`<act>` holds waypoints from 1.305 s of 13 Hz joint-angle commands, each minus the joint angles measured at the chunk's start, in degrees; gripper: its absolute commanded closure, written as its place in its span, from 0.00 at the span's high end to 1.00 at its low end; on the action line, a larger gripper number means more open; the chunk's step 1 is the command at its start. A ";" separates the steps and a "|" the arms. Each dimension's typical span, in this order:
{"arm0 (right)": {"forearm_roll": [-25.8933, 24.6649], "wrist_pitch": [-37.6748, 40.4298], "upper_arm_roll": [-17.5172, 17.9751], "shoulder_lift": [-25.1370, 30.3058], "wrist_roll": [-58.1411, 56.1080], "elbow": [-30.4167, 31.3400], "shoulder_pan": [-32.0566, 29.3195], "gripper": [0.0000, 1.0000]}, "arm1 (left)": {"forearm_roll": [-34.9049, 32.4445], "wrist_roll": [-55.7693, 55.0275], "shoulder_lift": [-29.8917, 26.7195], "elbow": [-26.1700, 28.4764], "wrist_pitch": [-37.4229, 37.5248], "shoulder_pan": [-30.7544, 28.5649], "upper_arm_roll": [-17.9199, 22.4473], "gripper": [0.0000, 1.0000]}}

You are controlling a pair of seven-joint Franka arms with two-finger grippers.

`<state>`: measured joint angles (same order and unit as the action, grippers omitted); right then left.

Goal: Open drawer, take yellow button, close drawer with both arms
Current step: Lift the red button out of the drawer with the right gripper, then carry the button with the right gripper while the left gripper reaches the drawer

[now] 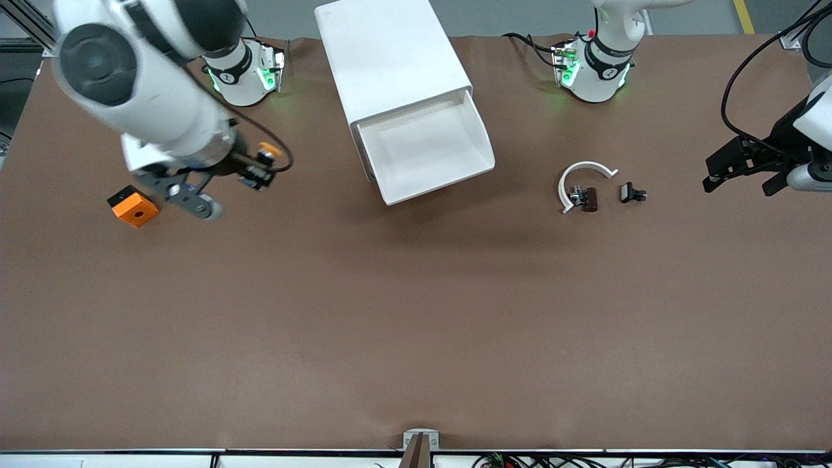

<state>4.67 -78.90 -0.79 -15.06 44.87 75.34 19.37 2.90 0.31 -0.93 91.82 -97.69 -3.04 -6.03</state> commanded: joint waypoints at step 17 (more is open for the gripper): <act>-7.22 -50.46 1.32 -11.29 -50.93 30.13 -35.88 0.00 | -1.74 -34.91 15.25 0.29 -7.32 11.20 -8.39 1.00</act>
<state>-1.44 -126.87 -0.80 -23.87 -5.45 105.96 -13.65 3.61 -29.82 13.30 92.45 -102.94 6.10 -14.22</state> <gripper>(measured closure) 0.586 0.000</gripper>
